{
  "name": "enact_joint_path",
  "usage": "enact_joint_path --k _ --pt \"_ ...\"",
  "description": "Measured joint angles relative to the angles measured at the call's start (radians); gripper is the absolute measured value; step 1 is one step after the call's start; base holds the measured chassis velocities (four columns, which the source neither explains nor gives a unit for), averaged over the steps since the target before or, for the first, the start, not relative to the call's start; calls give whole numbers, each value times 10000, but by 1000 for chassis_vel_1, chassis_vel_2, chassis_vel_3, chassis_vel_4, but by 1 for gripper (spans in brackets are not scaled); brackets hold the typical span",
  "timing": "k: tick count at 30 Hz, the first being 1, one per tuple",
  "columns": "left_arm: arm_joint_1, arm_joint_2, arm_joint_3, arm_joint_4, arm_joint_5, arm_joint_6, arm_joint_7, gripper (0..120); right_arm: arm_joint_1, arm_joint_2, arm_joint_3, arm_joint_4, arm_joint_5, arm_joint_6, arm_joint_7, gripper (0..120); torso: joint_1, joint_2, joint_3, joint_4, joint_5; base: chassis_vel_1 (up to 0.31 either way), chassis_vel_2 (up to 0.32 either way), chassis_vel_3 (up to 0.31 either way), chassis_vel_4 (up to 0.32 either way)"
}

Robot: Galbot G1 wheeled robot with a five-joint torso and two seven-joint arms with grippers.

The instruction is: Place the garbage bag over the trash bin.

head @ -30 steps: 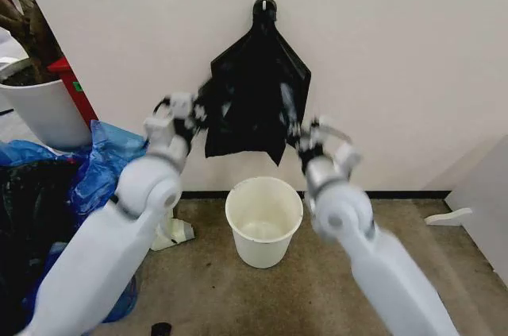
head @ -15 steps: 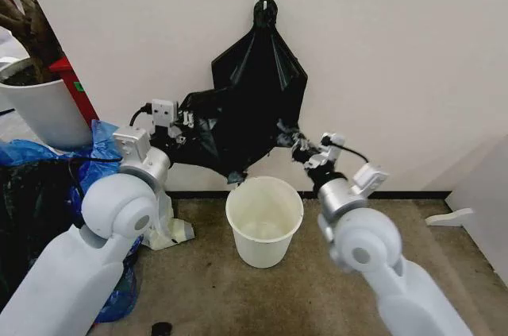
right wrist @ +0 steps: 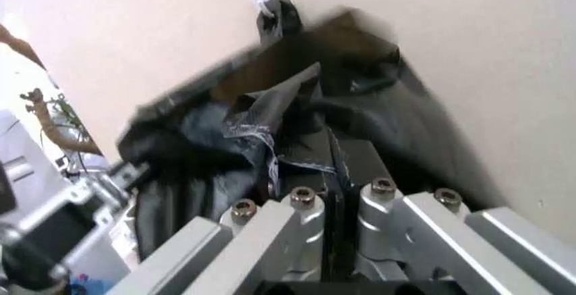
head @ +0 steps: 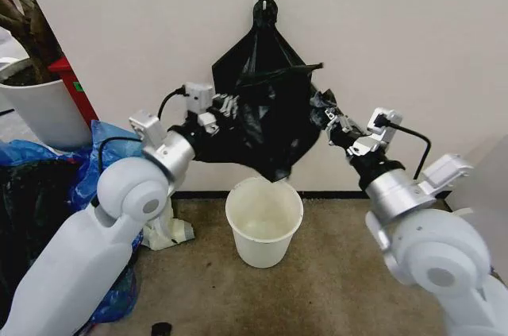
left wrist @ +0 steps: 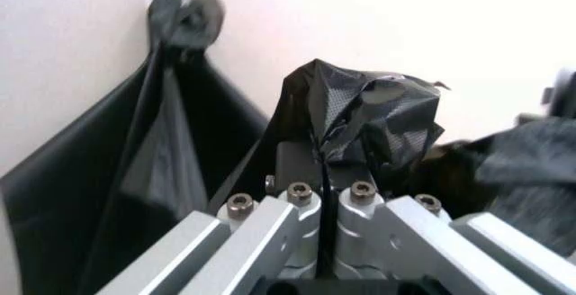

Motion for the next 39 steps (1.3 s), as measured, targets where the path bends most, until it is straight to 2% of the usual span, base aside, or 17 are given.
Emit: enact_joint_path --k 4,10,17,18,20,26,29,33,37,39 --pt "196 140 -164 -411 -177 215 -289 0 -63 -102 26 12 212 6 143 0 0 0 0 1 2 0 0 0 0" --pt "1555 41 -635 -346 51 -287 181 0 -288 -199 67 2 178 3 179 0 0 0 0 5 -1 0 0 0 0" --pt "2287 -450 -634 757 426 -1205 811 0 -492 -123 -65 -21 13 0 168 0 0 0 0 4 -2 0 0 0 0" --pt "2317 -660 -407 1228 640 -1431 991 0 -685 22 -82 -145 -277 1 68 0 0 0 0 2 -4 0 0 0 0" --pt "2315 -836 -91 1483 749 -1596 1068 0 -943 124 -78 -302 -525 10 -26 0 0 0 0 0 0 0 0 0 0" --pt "2169 -936 602 1725 1073 -1890 1256 0 -1647 252 -39 -649 -1120 113 -407 0 0 0 0 1 -2 0 0 0 0" --pt "1921 -1019 849 2180 1099 -2068 1330 0 -2044 403 -52 -685 -1234 175 -451 0 0 1 -1 -2 -2 0 0 0 0" --pt "1836 -1161 885 2703 1118 -2390 1388 0 -2274 546 -157 -657 -1271 182 -458 0 0 1 -1 -1 -1 0 0 0 0" --pt "1965 -1434 779 3948 1323 -3489 1869 0 -2523 720 -219 -651 -1330 192 -459 0 0 1 0 -1 -3 0 0 0 0" --pt "2014 -1458 722 4057 1388 -3578 1924 0 -2545 729 -223 -653 -1331 195 -455 0 0 0 0 -1 -3 0 0 0 0"
